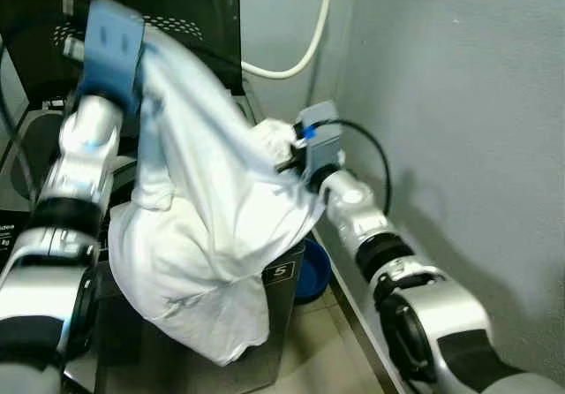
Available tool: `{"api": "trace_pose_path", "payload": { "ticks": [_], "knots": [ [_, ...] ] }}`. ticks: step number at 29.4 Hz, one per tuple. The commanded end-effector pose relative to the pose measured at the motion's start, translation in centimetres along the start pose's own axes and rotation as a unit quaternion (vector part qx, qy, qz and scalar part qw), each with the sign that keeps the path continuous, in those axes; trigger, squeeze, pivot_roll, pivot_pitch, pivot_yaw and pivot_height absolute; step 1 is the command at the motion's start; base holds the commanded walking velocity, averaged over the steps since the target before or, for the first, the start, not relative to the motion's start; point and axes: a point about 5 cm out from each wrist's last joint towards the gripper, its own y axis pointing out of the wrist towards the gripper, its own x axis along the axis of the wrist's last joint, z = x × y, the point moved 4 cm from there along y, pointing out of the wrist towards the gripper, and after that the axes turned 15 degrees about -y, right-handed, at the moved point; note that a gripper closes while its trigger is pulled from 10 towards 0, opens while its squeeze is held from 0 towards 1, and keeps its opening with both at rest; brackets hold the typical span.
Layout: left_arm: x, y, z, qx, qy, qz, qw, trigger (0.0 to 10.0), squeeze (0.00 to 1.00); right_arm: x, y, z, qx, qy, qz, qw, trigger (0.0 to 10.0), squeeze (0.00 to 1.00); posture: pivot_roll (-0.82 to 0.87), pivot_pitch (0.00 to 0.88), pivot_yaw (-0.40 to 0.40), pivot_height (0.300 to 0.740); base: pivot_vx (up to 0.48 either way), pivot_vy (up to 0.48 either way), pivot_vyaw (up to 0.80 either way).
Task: Clothes washing
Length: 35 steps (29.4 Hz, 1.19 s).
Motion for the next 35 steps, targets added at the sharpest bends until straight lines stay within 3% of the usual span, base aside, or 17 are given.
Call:
{"api": "trace_pose_path", "payload": {
  "ticks": [1, 3, 4, 5, 8, 9, 14, 20, 22, 24, 25, 26, 27, 28, 31, 32, 35],
  "knots": [
    [0.4, 0.2, 0.8, 0.015, 0.012, -0.002, 1.000, 3.0, 0.00, 0.3, 0.1, 0.1, 0.006, -0.004, -0.003, 1.000, 10.0, 0.00, -0.02, 0.000, -0.036, 0.740, 0.000, 0.000, 0.00],
    [-0.9, -0.3, 1.2, 0.028, 0.006, 0.020, 0.999, 3.0, 0.00, 0.3, 0.1, 0.1, 0.008, -0.001, -0.005, 1.000, 10.0, 0.00, -0.02, 0.000, -0.036, 0.740, 0.000, 0.000, 0.00],
    [-2.6, -1.0, 1.7, 0.040, 0.010, 0.049, 0.998, 3.7, 0.00, 0.4, 0.1, 0.2, 0.011, -0.001, -0.008, 1.000, 10.0, 0.00, -0.02, 0.000, -0.041, 0.740, 0.000, 0.000, 0.00],
    [-3.9, -1.7, 1.9, 0.052, 0.006, 0.071, 0.996, 10.0, 0.00, 0.5, 0.1, 0.3, 0.015, 0.002, -0.011, 1.000, 10.0, 0.00, -0.02, 0.000, -0.045, 0.740, 0.000, 0.000, 0.00],
    [-5.5, -2.6, 1.8, 0.058, 0.002, 0.099, 0.993, 10.0, 0.00, 0.7, 0.1, 0.5, 0.019, 0.004, -0.016, 1.000, 10.0, 0.00, -0.02, 0.000, -0.050, 0.740, 0.000, 0.000, 0.00],
    [-5.7, -2.8, 1.7, 0.058, -0.004, 0.100, 0.993, 10.0, 1.00, 0.9, 0.2, 0.6, 0.022, 0.007, -0.019, 1.000, 10.0, 0.00, -0.01, 0.000, -0.053, 0.740, 0.000, 0.000, 0.00],
    [-5.0, -2.8, 1.1, 0.049, -0.023, 0.076, 0.996, 10.0, 1.00, 1.6, 0.2, 0.9, 0.032, 0.016, -0.035, 0.999, 10.0, 0.00, -0.01, 0.000, -0.056, 0.740, 0.000, 0.000, 0.00],
    [-3.4, -2.5, 0.7, 0.023, 0.018, 0.042, 0.999, 10.0, 1.00, 1.9, 0.3, 1.3, 0.043, 0.029, -0.046, 0.998, 10.0, 0.00, -0.01, 0.000, -0.059, 0.740, 0.000, 0.000, 0.00],
    [-2.6, -2.3, 0.4, 0.014, -0.001, 0.029, 0.999, 10.0, 1.00, 2.0, 0.3, 1.5, 0.047, 0.034, -0.049, 0.997, 10.0, 0.00, -0.01, 0.000, -0.059, 0.740, 0.000, 0.000, 0.00],
    [0.5, -2.4, -2.1, -0.069, -0.040, -0.027, 0.996, 10.0, 1.00, 2.2, 0.2, 1.9, 0.060, 0.045, -0.057, 0.996, 10.0, 0.00, -0.01, 0.000, -0.061, 0.740, 0.000, 0.000, 0.00],
    [1.8, -2.8, -3.5, -0.116, -0.041, -0.053, 0.991, 10.0, 1.00, 2.3, 0.2, 2.1, 0.063, 0.047, -0.060, 0.995, 10.0, 0.00, -0.01, 0.000, -0.061, 0.740, 0.000, 0.000, 0.00],
    [1.8, -2.8, -3.5, -0.116, -0.041, -0.053, 0.991, 10.0, 1.00, 2.3, 0.2, 2.1, 0.063, 0.047, -0.060, 0.995, 10.0, 0.00, -0.01, 0.000, -0.061, 0.740, 0.000, 0.000, 0.00],
    [2.3, -3.2, -4.5, -0.146, -0.011, -0.057, 0.988, 10.0, 1.00, 2.3, 0.2, 2.2, 0.065, 0.048, -0.062, 0.995, 10.0, 0.00, -0.01, 0.000, -0.062, 0.740, 0.000, 0.000, 0.00],
    [2.3, -3.2, -4.5, -0.146, -0.011, -0.057, 0.988, 10.0, 1.00, 2.3, 0.2, 2.2, 0.065, 0.048, -0.062, 0.995, 10.0, 0.00, -0.01, 0.000, -0.062, 0.740, 0.000, 0.000, 0.00],
    [0.1, -4.0, -4.3, -0.149, 0.069, 0.016, 0.986, 10.0, 1.00, 2.5, 0.3, 2.5, 0.072, 0.051, -0.063, 0.994, 10.0, 0.00, -0.01, 0.000, -0.064, 0.740, 0.000, 0.000, 0.00],
    [0.1, -4.0, -4.3, -0.149, 0.069, 0.016, 0.986, 10.0, 1.00, 2.5, 0.3, 2.5, 0.072, 0.051, -0.063, 0.994, 10.0, 0.00, -0.01, 0.000, -0.064, 0.740, 0.000, 0.000, 0.00],
    [-1.9, -4.5, -2.6, -0.124, 0.086, 0.094, 0.984, 10.0, 1.00, 2.5, 0.3, 2.7, 0.076, 0.053, -0.064, 0.994, 10.0, 0.00, -0.01, 0.000, -0.065, 0.740, 0.000, 0.000, 0.00]
  ]
}}
